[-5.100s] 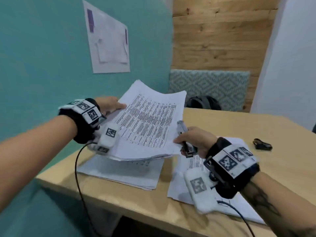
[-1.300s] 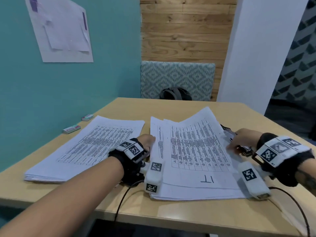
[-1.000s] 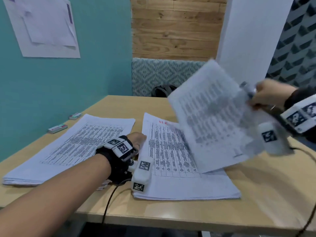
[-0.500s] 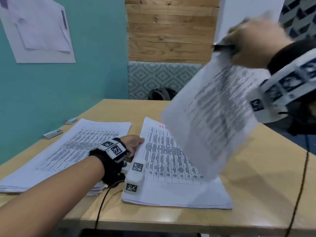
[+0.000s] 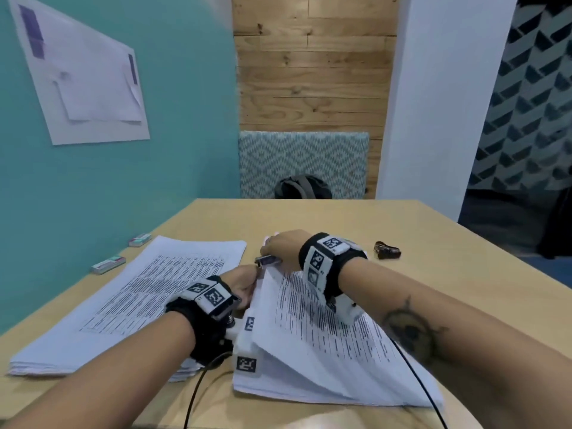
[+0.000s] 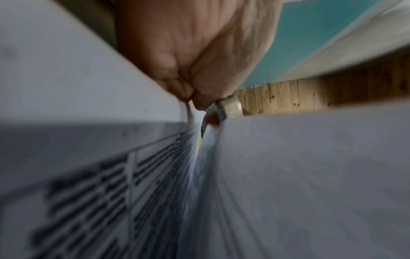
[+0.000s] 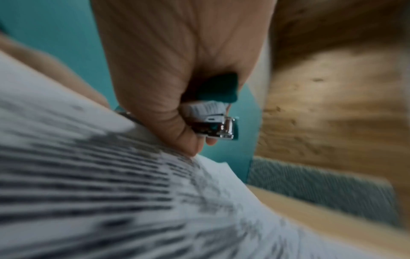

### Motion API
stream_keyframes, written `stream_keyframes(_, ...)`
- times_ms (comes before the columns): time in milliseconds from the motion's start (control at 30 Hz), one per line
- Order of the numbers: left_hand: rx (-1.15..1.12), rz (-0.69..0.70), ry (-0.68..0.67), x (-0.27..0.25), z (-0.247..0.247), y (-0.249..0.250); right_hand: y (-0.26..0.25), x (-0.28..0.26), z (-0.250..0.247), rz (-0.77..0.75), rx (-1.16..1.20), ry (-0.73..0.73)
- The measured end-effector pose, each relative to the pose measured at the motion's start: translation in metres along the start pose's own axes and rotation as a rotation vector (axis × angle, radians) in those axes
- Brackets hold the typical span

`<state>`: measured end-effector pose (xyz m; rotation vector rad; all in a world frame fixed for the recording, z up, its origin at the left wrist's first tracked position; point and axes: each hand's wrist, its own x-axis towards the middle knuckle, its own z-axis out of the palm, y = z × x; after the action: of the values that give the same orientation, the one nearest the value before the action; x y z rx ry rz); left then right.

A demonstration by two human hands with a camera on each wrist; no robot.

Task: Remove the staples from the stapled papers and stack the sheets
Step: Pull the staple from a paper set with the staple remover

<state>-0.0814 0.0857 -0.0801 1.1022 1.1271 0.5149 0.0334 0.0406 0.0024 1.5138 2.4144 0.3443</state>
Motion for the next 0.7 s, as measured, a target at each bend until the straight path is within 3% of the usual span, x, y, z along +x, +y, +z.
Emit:
stream_keyframes(133, -0.089, 0.021, -0.050, -0.001, 0.004, 0.000, 0.026, -0.025, -0.011, 0.122, 0.506, 0.261)
stream_keyframes(233, -0.010, -0.010, -0.026, -0.003, 0.000, 0.000, 0.061, -0.047, -0.017, 0.399, 0.753, 0.421)
stream_keyframes(300, 0.150, 0.009, 0.003, -0.005, 0.004, -0.001, 0.085, -0.067, -0.015, 0.642, 0.823, 0.352)
stream_keyframes(367, 0.286, 0.098, 0.092, -0.006, 0.008, -0.003, 0.105, -0.085, -0.002, 0.791, 0.748, 0.095)
stream_keyframes(433, 0.330, 0.151, 0.107, -0.001, 0.007, -0.002, 0.110, -0.100, 0.015, 0.823, 0.567, -0.201)
stream_keyframes(500, 0.290, 0.194, 0.013, -0.005, 0.006, 0.002, 0.108, -0.110, 0.037, 0.822, 0.497, -0.336)
stream_keyframes(600, 0.111, 0.391, -0.078, -0.031, 0.015, 0.018, 0.108, -0.122, 0.057, 0.870, 0.737, -0.246)
stream_keyframes(700, 0.074, 0.615, -0.121, -0.061, 0.024, 0.045, 0.114, -0.126, 0.053, 0.838, 1.219, -0.018)
